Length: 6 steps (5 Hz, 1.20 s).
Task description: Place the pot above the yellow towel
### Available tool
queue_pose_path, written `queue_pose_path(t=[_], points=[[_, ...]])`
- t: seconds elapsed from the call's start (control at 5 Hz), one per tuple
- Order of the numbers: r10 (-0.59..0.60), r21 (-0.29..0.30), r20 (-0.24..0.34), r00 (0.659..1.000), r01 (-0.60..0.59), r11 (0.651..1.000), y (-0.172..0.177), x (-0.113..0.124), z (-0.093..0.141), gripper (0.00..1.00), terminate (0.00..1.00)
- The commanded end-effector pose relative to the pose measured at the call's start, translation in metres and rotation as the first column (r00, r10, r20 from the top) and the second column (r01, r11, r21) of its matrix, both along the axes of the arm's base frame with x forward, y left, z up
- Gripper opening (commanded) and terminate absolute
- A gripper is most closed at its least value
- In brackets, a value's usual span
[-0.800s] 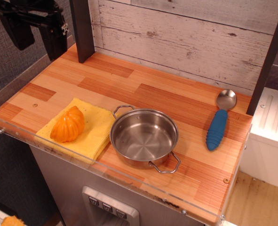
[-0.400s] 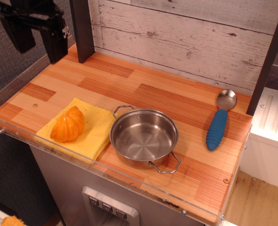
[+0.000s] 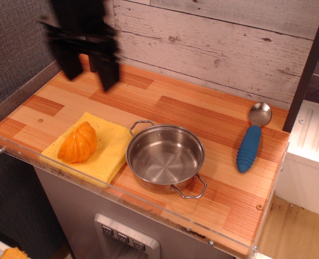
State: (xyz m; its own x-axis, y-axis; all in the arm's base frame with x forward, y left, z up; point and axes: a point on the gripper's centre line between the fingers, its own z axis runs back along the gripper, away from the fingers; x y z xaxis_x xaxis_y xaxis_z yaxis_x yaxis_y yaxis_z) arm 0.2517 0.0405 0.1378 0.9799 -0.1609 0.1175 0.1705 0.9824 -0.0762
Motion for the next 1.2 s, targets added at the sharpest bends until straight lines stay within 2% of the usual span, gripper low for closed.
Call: queue_pose_path(t=[0.0, 0.2, 0.6, 0.8, 1.0], points=[[-0.069, 0.016, -0.008, 0.998, 0.069, 0.997, -0.071, 0.001, -0.031, 1.00, 0.00], [-0.043, 0.027, -0.043, 0.998, 0.045, 0.999, -0.085, 0.010, -0.057, 1.00, 0.00], [-0.050, 0.082, -0.003, 0.999, 0.050, 0.995, -0.104, 0.024, -0.097, 1.00, 0.00], [-0.078, 0.070, 0.033, 0.996, 0.075, 0.995, -0.113, 0.027, -0.105, 1.00, 0.00], [-0.088, 0.076, 0.028, 0.996, 0.085, 0.993, -0.114, 0.025, -0.113, 1.00, 0.00]])
